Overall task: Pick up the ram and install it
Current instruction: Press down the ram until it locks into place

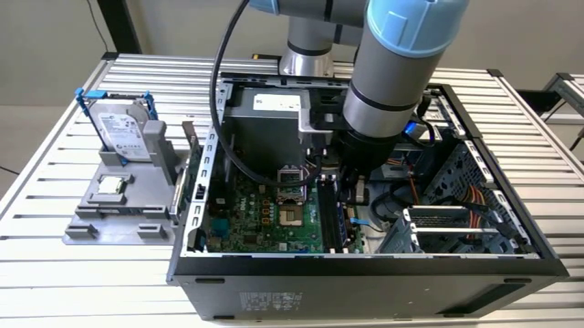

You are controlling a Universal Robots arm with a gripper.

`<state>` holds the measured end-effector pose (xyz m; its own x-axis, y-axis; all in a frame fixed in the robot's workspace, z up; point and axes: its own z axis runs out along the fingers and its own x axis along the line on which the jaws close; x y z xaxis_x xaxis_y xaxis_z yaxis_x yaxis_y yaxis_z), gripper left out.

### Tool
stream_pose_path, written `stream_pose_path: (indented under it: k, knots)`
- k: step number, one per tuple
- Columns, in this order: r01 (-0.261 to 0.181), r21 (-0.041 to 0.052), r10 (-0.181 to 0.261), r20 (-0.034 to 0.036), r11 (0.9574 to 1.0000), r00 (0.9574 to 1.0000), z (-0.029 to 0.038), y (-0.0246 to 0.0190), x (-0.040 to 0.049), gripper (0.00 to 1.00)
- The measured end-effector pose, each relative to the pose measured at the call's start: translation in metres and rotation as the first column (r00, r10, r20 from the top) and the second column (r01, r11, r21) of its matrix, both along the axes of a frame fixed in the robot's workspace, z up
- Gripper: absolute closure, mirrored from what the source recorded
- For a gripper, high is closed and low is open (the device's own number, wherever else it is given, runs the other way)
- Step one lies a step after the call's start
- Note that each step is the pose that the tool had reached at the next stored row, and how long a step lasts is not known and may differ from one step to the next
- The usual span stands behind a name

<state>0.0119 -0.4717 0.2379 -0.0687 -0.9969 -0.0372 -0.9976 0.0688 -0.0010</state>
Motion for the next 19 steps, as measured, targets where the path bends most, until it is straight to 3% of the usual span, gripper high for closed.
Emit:
stream_pose_path:
  k: [8,19]
  knots:
    - [0.000,-0.0001,0.000,-0.0019,1.0000,1.0000,-0.0011,-0.0046,0.0004,1.00]
    - [0.000,-0.0002,0.000,-0.0028,1.0000,1.0000,-0.0049,-0.0050,0.0004,1.00]
